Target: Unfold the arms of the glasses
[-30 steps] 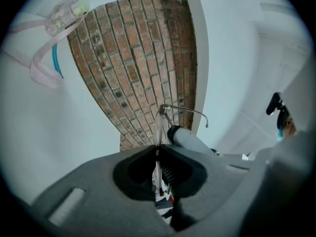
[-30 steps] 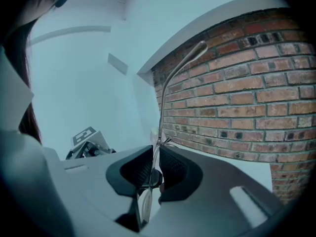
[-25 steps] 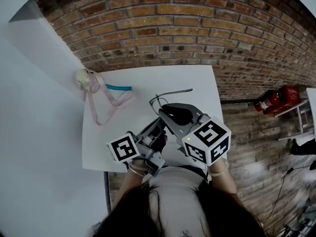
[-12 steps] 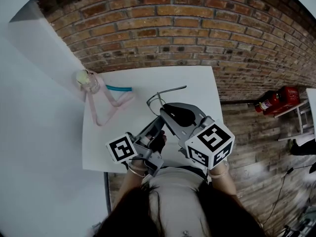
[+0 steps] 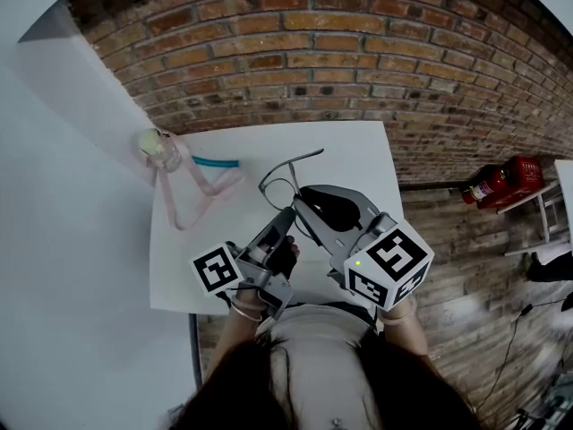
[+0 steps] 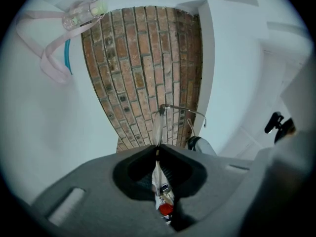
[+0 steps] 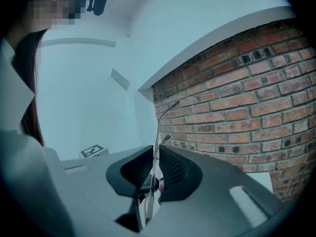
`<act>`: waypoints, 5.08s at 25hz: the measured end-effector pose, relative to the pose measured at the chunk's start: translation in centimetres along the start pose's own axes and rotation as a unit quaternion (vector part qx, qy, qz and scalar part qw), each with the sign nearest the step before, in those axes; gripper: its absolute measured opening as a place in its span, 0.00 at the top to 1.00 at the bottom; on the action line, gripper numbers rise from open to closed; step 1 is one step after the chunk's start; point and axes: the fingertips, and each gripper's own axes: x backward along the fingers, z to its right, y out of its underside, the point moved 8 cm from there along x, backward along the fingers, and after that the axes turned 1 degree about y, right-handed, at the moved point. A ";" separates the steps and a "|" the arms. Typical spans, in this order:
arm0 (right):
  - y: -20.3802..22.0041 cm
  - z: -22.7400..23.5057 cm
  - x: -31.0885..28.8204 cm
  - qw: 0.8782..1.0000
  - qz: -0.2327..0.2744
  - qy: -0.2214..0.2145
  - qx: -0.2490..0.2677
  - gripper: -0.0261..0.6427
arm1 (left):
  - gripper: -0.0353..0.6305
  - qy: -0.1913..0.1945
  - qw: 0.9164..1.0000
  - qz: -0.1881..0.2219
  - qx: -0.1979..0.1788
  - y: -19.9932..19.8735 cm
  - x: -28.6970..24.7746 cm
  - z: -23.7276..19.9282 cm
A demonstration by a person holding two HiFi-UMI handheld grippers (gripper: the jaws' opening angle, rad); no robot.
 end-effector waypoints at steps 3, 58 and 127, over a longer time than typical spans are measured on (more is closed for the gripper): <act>-0.3 0.1 0.2 1.000 0.005 -0.003 0.001 0.89 | 0.91 -0.002 1.000 0.008 0.003 -0.3 0.2 -0.2; -1.8 0.4 3.2 0.997 0.077 -0.029 -0.012 0.91 | 0.91 0.014 0.996 0.078 0.043 -3.0 1.7 -0.4; 0.6 4.9 5.2 0.992 0.089 0.094 -0.009 0.95 | 0.91 0.034 0.996 -0.005 0.082 -2.4 2.0 -0.8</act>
